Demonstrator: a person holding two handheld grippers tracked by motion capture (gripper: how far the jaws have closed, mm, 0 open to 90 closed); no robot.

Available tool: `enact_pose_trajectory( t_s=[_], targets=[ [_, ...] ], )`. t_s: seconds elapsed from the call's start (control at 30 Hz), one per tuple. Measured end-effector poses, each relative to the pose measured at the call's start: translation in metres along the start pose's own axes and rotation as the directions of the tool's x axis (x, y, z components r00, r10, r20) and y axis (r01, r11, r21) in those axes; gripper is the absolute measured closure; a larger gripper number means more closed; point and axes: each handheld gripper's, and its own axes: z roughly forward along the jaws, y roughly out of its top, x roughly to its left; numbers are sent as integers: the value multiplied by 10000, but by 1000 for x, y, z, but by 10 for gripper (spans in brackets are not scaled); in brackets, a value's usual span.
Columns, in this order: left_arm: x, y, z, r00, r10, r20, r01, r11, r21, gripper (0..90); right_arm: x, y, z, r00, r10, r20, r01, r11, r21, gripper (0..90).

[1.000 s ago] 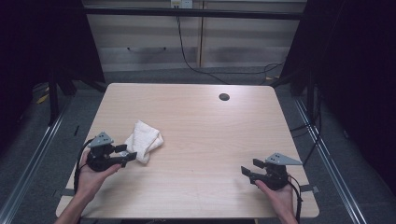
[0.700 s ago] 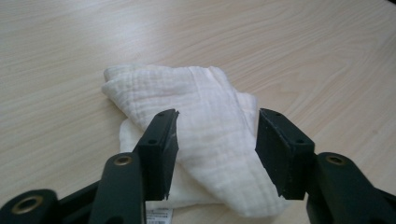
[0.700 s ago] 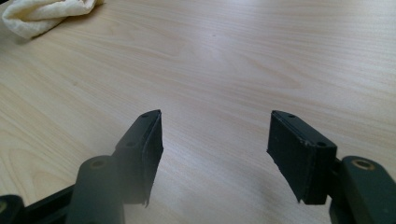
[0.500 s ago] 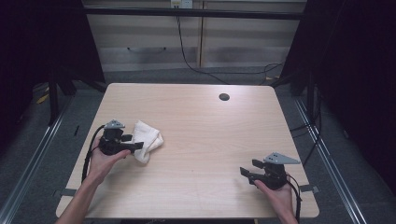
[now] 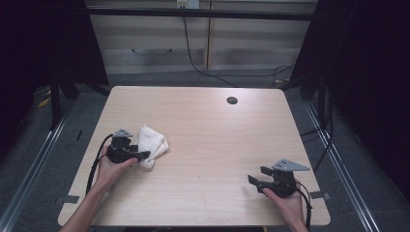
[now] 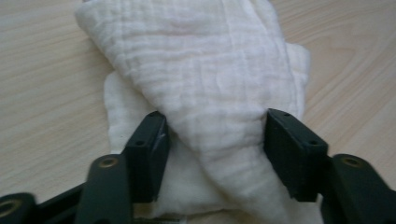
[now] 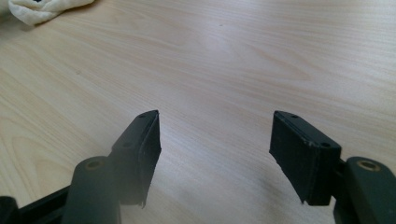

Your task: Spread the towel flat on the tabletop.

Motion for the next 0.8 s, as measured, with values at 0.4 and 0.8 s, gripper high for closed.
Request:
enact_pose_trajectory(
  t_s=[0.4, 0.8],
  targets=[
    [-6, -6, 0, 9969, 231, 751, -217, 9996, -185, 627, 2, 0, 2, 10000, -67, -13, 67, 9999, 126, 335],
    [-35, -8, 5, 9868, 869, 1368, -869, 9962, -61, 659, 3, 0, 0, 9999, -108, 91, 107, 9999, 63, 333]
  ],
)
